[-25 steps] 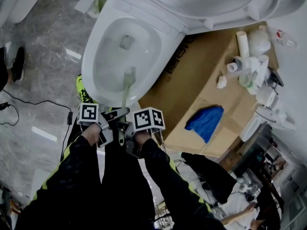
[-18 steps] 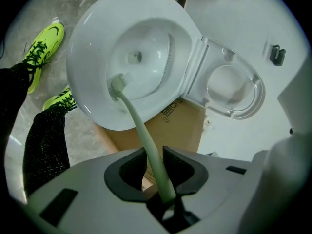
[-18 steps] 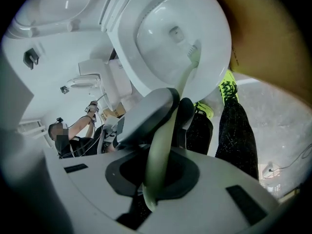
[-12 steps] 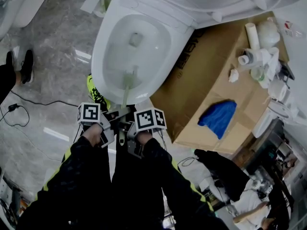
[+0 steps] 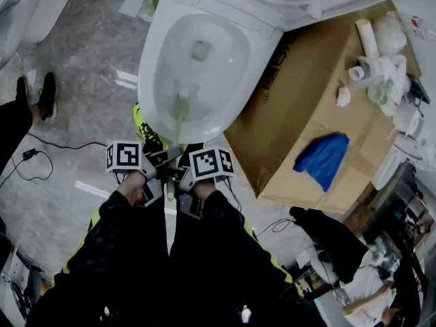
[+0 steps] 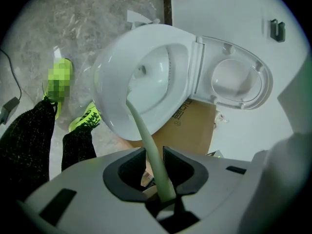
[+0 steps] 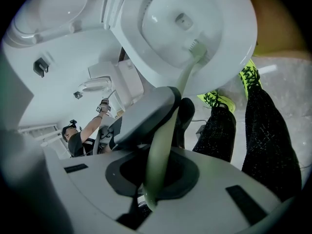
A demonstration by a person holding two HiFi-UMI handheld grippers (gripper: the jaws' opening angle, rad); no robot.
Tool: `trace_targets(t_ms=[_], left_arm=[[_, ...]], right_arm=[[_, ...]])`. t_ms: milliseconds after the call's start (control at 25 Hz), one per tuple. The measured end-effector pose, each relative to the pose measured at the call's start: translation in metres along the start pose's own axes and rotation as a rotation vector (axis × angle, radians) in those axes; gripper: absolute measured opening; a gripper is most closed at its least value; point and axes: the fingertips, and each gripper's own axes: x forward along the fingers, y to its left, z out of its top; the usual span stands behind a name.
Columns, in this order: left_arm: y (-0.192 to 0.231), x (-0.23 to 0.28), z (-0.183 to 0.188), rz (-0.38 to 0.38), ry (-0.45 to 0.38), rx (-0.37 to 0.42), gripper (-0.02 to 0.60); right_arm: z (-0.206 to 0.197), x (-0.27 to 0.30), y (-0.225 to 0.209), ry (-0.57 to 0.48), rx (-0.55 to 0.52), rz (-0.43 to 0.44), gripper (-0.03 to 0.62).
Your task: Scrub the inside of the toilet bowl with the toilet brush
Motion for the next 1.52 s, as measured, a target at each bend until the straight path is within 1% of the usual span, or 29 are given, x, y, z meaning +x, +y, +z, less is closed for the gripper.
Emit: trace_targets(t_ms=[120, 160, 280, 440, 560, 720, 1120, 1240, 1400, 1520], left_arm=[[0.002, -0.007, 0.003, 0.041, -0.003, 0.009, 0.1], [0.002, -0.009, 0.005, 0.047, -0.009, 0.013, 0.1], [0.001, -0.012, 0.016, 0.043, -0.036, 0.06, 0.101], [0.002, -0.021, 0.028, 0.087, -0.067, 0.081, 0.104], [0.001, -0.024, 0.039, 0.087, -0.097, 0.108, 0.107], [0.0, -0.03, 0.049, 0.092, -0.136, 0.114, 0.112], [-0.008, -0.03, 0.076, 0.065, -0.2, 0.151, 0.115], [-0.014, -0.026, 0.085, 0.043, -0.216, 0.151, 0.115], [-0.019, -0.024, 0.099, 0.036, -0.236, 0.176, 0.115], [-0.026, -0.022, 0.109, 0.01, -0.254, 0.175, 0.115]], right_arm=[[0.001, 0.006, 0.004, 0.004, -0.009, 0.033, 0.037], [0.002, 0.008, 0.005, 0.007, -0.014, 0.042, 0.037], [0.006, 0.015, 0.009, 0.015, -0.034, 0.061, 0.037], [0.013, 0.023, 0.016, 0.026, -0.052, 0.084, 0.036], [0.019, 0.028, 0.021, 0.031, -0.073, 0.088, 0.037], [0.024, 0.033, 0.025, 0.044, -0.099, 0.08, 0.036], [0.046, 0.037, 0.032, 0.055, -0.17, 0.065, 0.037], [0.055, 0.036, 0.035, 0.055, -0.189, 0.057, 0.037], [0.068, 0.035, 0.04, 0.052, -0.218, 0.051, 0.036], [0.077, 0.036, 0.045, 0.049, -0.238, 0.04, 0.037]])
